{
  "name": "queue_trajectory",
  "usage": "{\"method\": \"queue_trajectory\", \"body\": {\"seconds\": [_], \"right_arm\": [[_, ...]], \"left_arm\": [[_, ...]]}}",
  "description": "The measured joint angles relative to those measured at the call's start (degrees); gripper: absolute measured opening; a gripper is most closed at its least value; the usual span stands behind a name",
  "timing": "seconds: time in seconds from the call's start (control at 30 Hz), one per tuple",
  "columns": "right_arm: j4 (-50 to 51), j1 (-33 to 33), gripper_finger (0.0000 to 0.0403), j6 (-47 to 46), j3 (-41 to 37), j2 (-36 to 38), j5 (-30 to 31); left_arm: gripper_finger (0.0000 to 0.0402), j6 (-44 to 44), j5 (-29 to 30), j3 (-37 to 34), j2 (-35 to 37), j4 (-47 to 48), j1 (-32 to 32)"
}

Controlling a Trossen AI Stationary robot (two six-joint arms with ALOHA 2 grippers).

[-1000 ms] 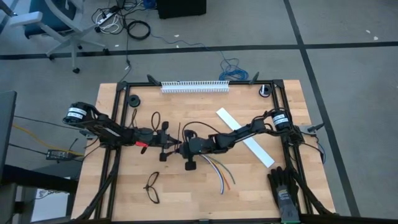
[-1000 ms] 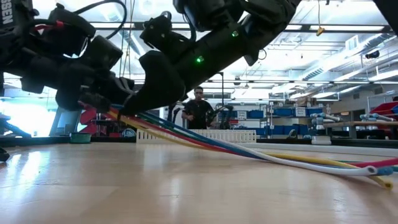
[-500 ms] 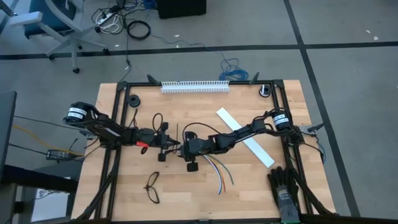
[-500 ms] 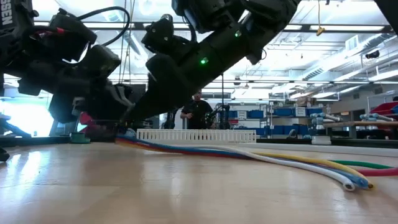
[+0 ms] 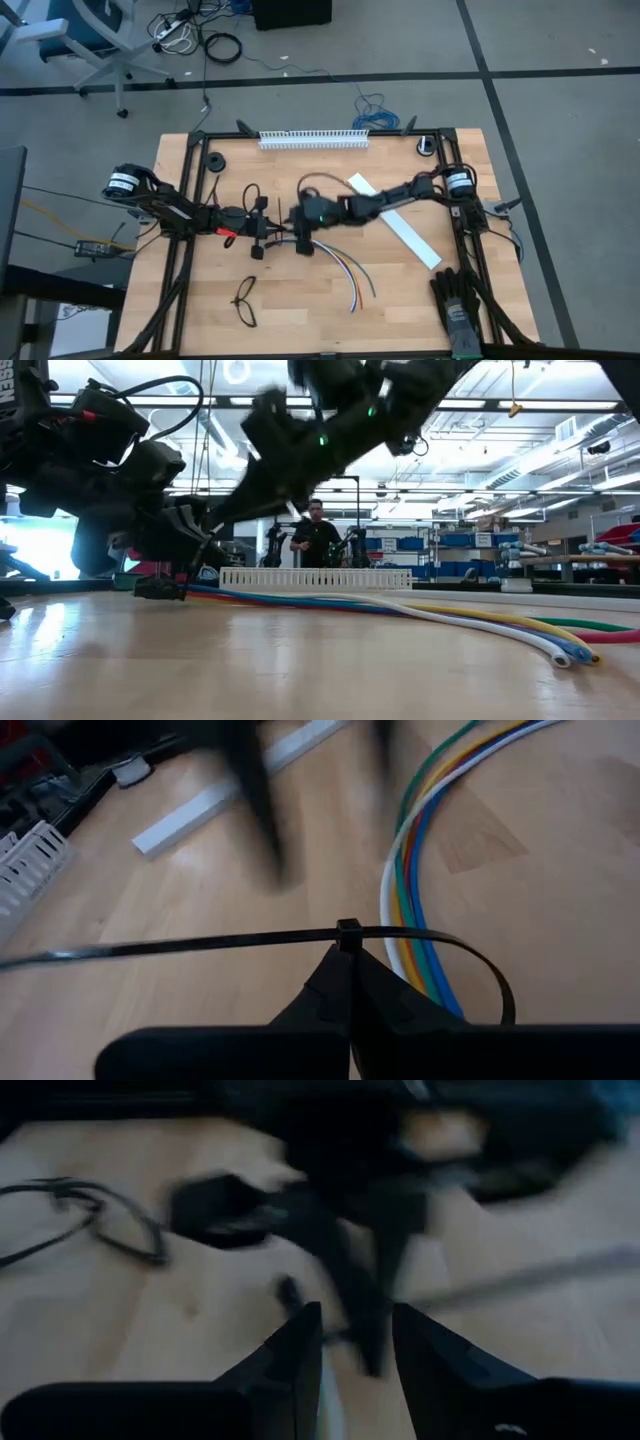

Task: Ziptie cables
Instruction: Wrap the zip tie around the cable wires

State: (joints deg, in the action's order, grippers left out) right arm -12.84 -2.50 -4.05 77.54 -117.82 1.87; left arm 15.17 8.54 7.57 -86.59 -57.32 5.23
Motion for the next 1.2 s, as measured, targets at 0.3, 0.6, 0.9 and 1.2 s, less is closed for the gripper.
{"method": "queue_trajectory", "body": {"seconds": [0.3, 0.6, 0.9, 1.2], "right_arm": [[-5.4, 7.4, 0.0111, -3.8, -1.4, -0.1, -18.8], [-12.8, 12.8, 0.0111, -2.3, -9.8, 1.3, -24.8], [-18.2, 18.0, 0.0111, -1.1, -13.4, 2.0, -35.3], [-32.4, 15.9, 0.0111, -10.0, -20.9, 2.0, -34.8]], "left_arm": [[0.0001, 4.2, 0.0, -2.7, 0.0, -9.4, 0.0], [0.0001, 3.9, 1.1, -5.9, 0.0, -15.8, -1.8], [0.0001, 6.9, -4.7, 1.9, -0.3, -2.6, -8.4], [0.0001, 6.8, -13.6, 8.3, -10.5, -3.8, -10.5]]}}
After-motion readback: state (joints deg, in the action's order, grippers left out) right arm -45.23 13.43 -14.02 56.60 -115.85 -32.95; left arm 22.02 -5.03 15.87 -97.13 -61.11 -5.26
